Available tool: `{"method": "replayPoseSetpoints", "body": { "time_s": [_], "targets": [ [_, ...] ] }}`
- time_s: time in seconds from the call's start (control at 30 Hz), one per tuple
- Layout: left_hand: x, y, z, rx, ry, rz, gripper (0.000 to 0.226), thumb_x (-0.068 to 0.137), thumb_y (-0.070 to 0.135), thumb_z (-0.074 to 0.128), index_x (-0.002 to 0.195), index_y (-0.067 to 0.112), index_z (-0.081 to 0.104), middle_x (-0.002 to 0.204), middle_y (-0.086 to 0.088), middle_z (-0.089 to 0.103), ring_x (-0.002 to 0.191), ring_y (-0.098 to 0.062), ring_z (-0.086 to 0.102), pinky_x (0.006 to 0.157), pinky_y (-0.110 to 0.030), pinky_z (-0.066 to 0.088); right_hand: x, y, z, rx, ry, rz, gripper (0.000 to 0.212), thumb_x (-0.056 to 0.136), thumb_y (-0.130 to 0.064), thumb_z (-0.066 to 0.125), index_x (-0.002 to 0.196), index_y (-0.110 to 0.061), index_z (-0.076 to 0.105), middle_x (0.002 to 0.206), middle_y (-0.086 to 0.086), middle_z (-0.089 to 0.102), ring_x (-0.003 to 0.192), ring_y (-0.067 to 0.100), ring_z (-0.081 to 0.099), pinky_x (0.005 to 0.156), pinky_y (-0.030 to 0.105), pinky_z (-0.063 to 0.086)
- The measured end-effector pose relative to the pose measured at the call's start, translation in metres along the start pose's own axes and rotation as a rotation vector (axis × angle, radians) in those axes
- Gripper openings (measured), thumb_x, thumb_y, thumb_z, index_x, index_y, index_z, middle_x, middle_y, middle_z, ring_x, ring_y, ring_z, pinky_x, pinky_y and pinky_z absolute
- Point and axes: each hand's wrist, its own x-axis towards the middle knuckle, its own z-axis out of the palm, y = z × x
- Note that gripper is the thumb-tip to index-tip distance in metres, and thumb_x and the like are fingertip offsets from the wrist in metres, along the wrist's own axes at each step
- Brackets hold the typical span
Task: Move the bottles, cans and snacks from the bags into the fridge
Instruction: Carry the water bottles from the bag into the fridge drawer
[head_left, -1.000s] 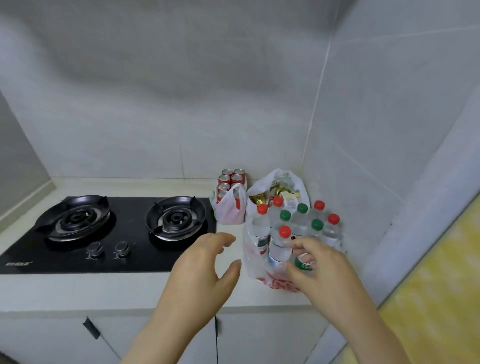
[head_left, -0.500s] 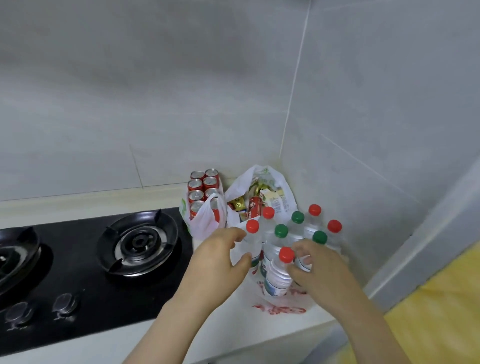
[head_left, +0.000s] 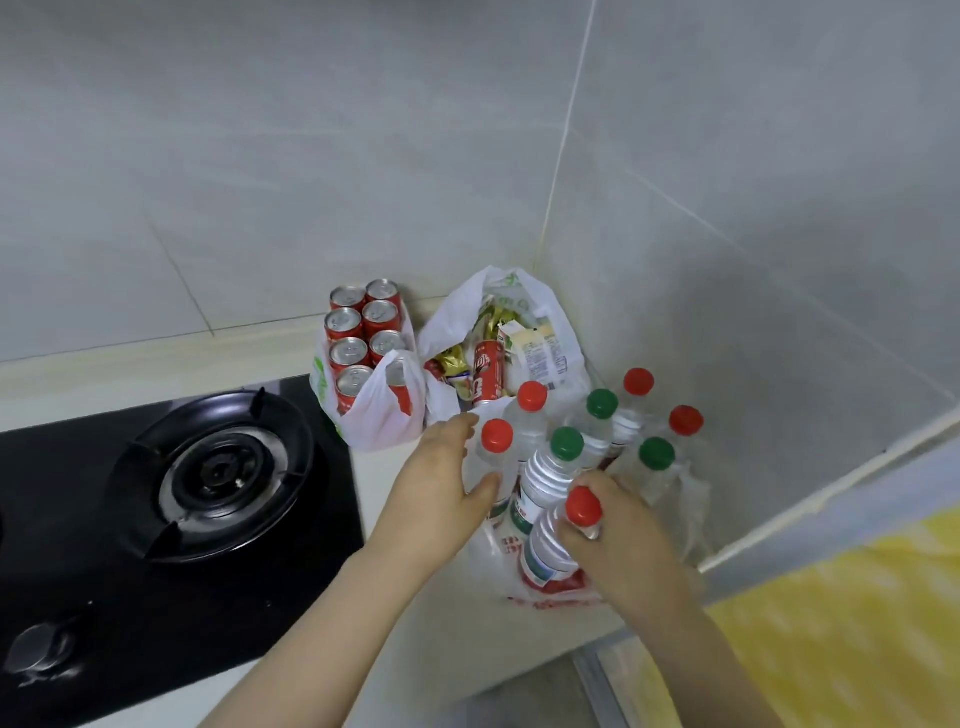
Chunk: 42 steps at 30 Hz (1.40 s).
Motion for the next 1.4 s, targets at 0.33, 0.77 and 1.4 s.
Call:
{"method": "replayPoseSetpoints", "body": {
  "time_s": [0.33,0.77,1.4],
  "targets": [
    [0.044,-0.022,0.038,-0.081,0.015,-0.068,0.028,0.076,0.026,0.074,0.102,0.022,0.064,0.1,0.007,0.065,0.095,-0.013,0.06,0.082,-0.032,0.051,-0.002,0.018,0.031,0.46,0.164,0.052,0.028,0.066,-0.019,0.076,0.085,-0.029,0.057,0.086,-0.005,0.059,0.08,0.009,0.057,0.073,0.021,0.045],
    [0.041,-0.026,0.063,-0.272,0.099,-0.243,0.018,0.064,0.022,0.071,0.082,0.022,0.067,0.092,0.005,0.065,0.085,-0.003,0.058,0.074,-0.014,0.045,-0.004,0.024,0.05,0.75,0.202,0.113,0.016,0.065,0.001,0.065,0.074,-0.011,0.065,0.074,0.001,0.066,0.07,0.016,0.063,0.066,0.021,0.05],
    [0.004,0.003,0.021,-0.568,0.273,-0.32,0.004,0.082,0.016,0.073,0.08,0.017,0.07,0.076,0.018,0.07,0.072,0.011,0.06,0.063,0.0,0.042,-0.002,-0.009,0.002,0.764,0.54,0.114,0.02,0.082,0.002,0.067,0.065,-0.007,0.063,0.064,0.005,0.064,0.059,0.009,0.057,0.061,0.007,0.044]
  ]
}}
